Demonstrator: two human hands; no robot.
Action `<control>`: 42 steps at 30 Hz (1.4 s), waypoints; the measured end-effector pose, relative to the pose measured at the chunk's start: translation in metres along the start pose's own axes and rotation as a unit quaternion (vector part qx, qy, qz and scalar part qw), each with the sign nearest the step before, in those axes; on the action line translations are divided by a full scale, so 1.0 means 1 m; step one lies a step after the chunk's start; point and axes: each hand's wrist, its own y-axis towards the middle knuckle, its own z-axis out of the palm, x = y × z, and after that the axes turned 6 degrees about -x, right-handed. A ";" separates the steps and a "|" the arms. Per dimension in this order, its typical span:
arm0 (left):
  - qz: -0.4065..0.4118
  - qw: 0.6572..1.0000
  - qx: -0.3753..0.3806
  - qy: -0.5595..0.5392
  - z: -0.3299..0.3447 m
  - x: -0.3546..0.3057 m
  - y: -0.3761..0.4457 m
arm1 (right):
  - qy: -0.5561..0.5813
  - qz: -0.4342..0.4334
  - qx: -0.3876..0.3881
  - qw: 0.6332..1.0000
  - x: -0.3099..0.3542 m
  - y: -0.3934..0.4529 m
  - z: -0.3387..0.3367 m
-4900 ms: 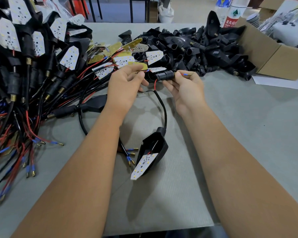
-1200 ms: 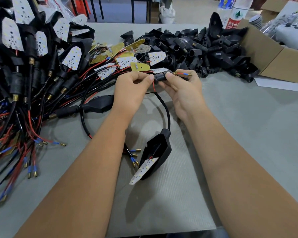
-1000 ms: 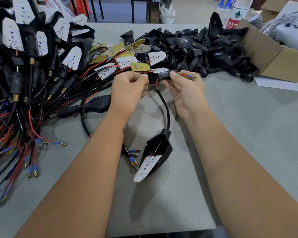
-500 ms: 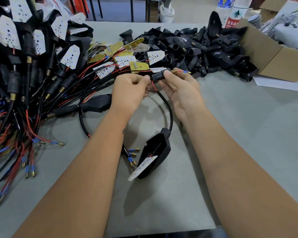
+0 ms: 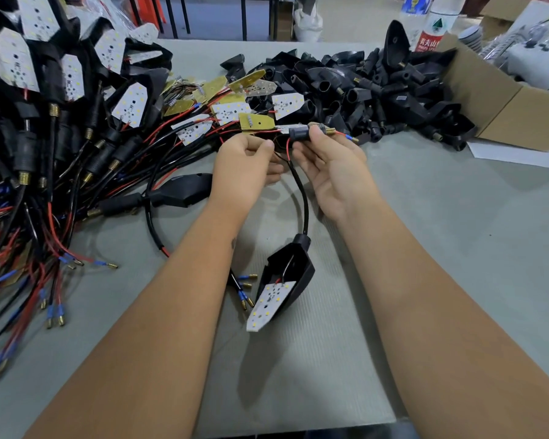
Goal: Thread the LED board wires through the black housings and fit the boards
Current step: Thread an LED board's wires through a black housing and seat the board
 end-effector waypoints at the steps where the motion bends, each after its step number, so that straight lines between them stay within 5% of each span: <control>1: 0.008 1.000 -0.005 0.007 0.000 0.001 0.000 | -0.002 -0.001 -0.004 1.000 -0.001 0.001 0.000; 14: 0.063 0.997 0.009 0.031 0.000 0.001 -0.003 | -0.055 -0.025 -0.005 0.998 -0.005 -0.001 0.003; 21: 0.101 0.995 0.007 0.016 0.004 -0.005 -0.008 | 0.026 0.024 -0.015 0.999 -0.001 -0.002 0.002; 25: 0.051 0.997 0.054 -0.010 0.012 -0.006 -0.011 | 0.085 0.032 -0.045 0.995 0.002 0.000 -0.001; 30: 0.023 0.993 0.116 -0.015 0.012 -0.006 -0.014 | 0.029 -0.034 -0.054 0.998 0.003 0.002 0.000; 37: 0.020 0.996 0.084 -0.016 0.010 -0.002 -0.011 | -0.166 -0.117 -0.028 0.979 0.000 0.000 0.003; 42: -0.030 0.995 0.088 -0.028 0.011 -0.006 -0.009 | -0.133 -0.129 -0.044 0.982 0.000 0.003 0.002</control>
